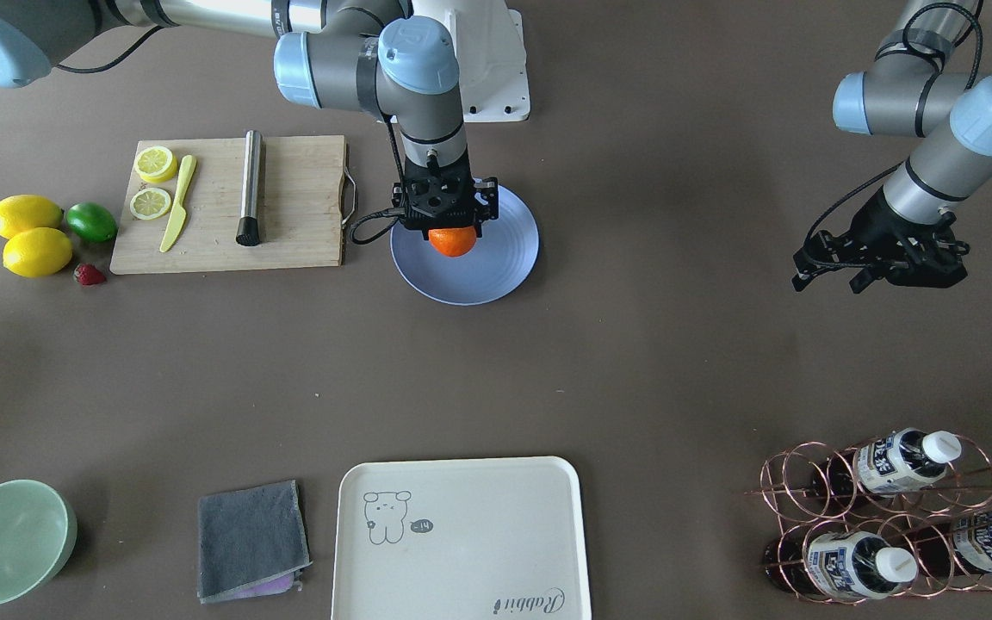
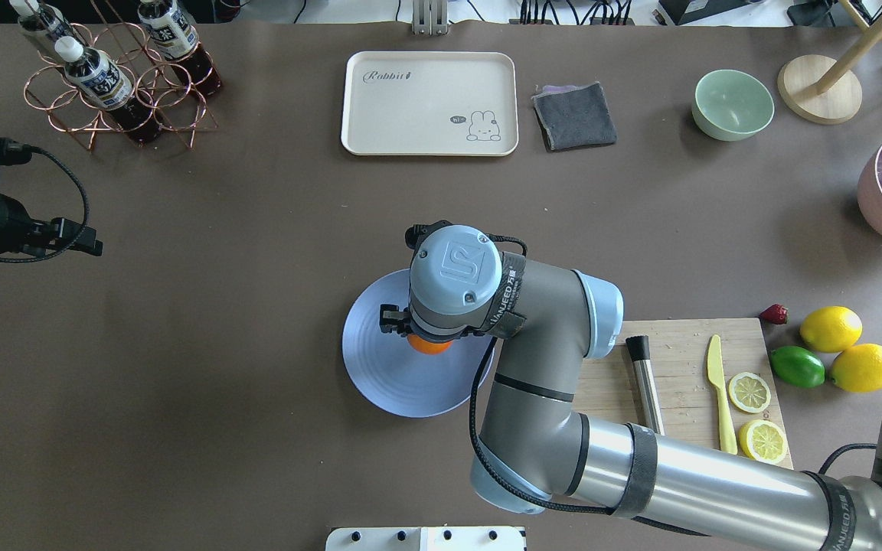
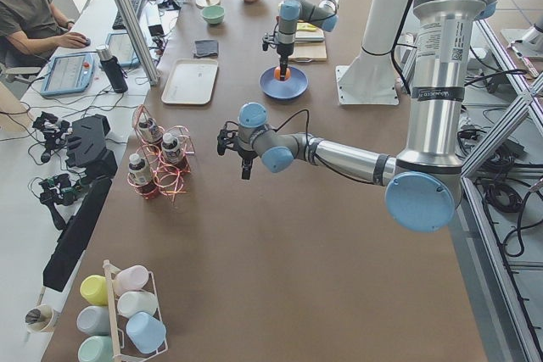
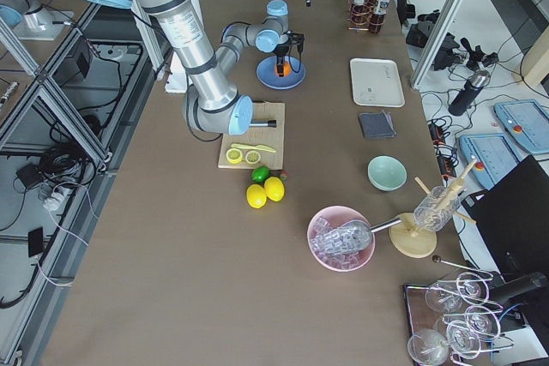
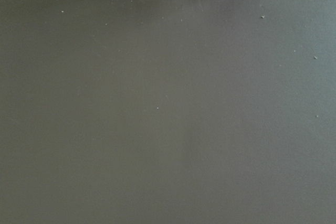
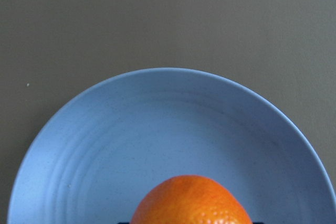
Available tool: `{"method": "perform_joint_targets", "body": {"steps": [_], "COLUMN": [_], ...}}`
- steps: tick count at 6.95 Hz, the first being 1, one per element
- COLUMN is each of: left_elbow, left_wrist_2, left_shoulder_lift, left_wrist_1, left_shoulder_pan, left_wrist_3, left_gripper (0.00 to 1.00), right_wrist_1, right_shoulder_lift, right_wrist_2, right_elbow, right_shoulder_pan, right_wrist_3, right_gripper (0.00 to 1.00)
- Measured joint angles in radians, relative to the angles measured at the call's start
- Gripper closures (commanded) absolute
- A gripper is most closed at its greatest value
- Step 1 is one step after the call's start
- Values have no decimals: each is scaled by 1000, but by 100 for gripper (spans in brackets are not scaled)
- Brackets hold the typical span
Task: Pick orange to plate
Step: 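Carry the orange over the blue plate with the right gripper while the left arm withdraws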
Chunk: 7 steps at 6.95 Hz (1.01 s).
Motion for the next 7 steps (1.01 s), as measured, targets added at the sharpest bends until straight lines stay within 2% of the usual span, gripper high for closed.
{"method": "perform_joint_targets", "body": {"steps": [4, 5, 6, 7], "left_elbow": [2, 3, 2, 1], "left_wrist_2": [-1, 0, -1, -1], "left_shoulder_lift": [2, 2, 1, 1], "left_wrist_1": [0, 0, 0, 0], "left_shoulder_pan": [-8, -8, -8, -8], "left_wrist_3": [-1, -3, -6, -7], "left_gripper": [3, 3, 3, 3], "right_wrist_1": [62, 64, 64, 65], "right_shoulder_lift": [9, 9, 9, 9], "right_wrist_2": [-8, -7, -7, -8], "right_elbow": [-59, -59, -56, -53], "right_shoulder_pan": [-18, -20, -24, -27], "right_wrist_3": [6, 7, 7, 12], "right_gripper": [100, 76, 1, 0]}}
